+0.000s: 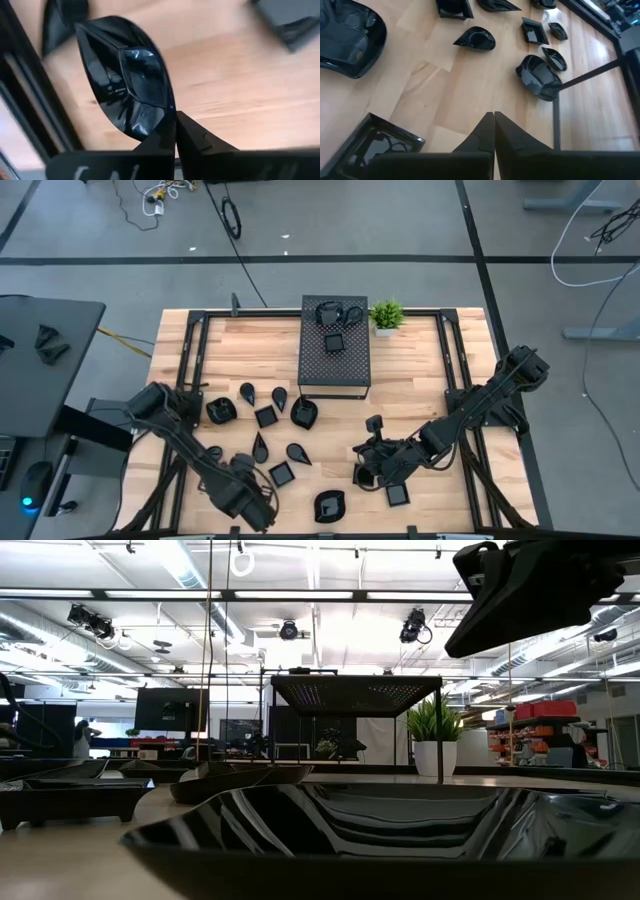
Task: Pick & Place Mini shaped plates
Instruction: Stack the black leaf-shaped plate on top of the black leaf-shaped plate on the shelf
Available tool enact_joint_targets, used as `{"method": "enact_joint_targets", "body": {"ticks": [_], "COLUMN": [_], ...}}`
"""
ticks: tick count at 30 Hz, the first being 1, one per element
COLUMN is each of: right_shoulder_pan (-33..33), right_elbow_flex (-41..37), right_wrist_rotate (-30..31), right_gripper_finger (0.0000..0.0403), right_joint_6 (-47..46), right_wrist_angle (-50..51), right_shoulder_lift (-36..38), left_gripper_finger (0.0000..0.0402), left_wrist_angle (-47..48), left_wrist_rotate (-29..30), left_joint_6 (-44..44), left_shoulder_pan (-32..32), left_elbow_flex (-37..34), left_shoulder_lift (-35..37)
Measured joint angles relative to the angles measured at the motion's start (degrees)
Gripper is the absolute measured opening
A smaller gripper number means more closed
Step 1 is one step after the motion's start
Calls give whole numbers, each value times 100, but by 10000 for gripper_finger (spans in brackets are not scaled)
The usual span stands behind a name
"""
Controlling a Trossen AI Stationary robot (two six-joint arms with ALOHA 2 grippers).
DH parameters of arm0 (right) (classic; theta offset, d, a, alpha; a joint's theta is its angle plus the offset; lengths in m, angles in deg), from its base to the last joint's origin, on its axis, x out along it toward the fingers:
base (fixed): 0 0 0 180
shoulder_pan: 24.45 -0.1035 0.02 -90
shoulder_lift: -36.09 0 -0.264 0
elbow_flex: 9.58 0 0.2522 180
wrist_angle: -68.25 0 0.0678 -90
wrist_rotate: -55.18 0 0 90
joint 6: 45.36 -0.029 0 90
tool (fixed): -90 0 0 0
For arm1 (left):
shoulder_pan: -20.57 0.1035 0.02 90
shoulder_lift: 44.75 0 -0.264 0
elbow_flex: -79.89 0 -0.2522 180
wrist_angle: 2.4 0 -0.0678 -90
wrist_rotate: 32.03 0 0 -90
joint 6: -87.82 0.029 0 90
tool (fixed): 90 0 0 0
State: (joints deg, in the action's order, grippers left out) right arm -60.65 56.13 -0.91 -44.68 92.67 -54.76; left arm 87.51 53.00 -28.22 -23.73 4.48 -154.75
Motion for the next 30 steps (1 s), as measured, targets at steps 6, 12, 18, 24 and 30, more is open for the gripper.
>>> {"method": "enact_joint_targets", "body": {"ticks": [6,12,18,24,30], "right_shoulder_pan": [-200,-589,-985,-1264,-1305], "right_elbow_flex": [-4,-4,-7,-4,-4], "right_wrist_rotate": [330,478,687,921,921], "right_gripper_finger": [4,4,4,4,4], "right_joint_6": [-91,-1023,-1868,-2262,-2569], "right_wrist_angle": [562,1675,2259,2299,2294], "right_shoulder_lift": [399,1186,1700,1743,1735], "left_gripper_finger": [4,4,5,4,12], "left_wrist_angle": [1368,1213,719,-669,-1276], "left_wrist_rotate": [1025,2467,3109,3055,3176], "left_joint_6": [1854,4965,7952,11587,12698], "left_shoulder_pan": [458,1456,2984,4350,5335], "left_elbow_flex": [1369,2288,2828,3011,2874], "left_shoulder_lift": [0,17,4,7,-1]}}
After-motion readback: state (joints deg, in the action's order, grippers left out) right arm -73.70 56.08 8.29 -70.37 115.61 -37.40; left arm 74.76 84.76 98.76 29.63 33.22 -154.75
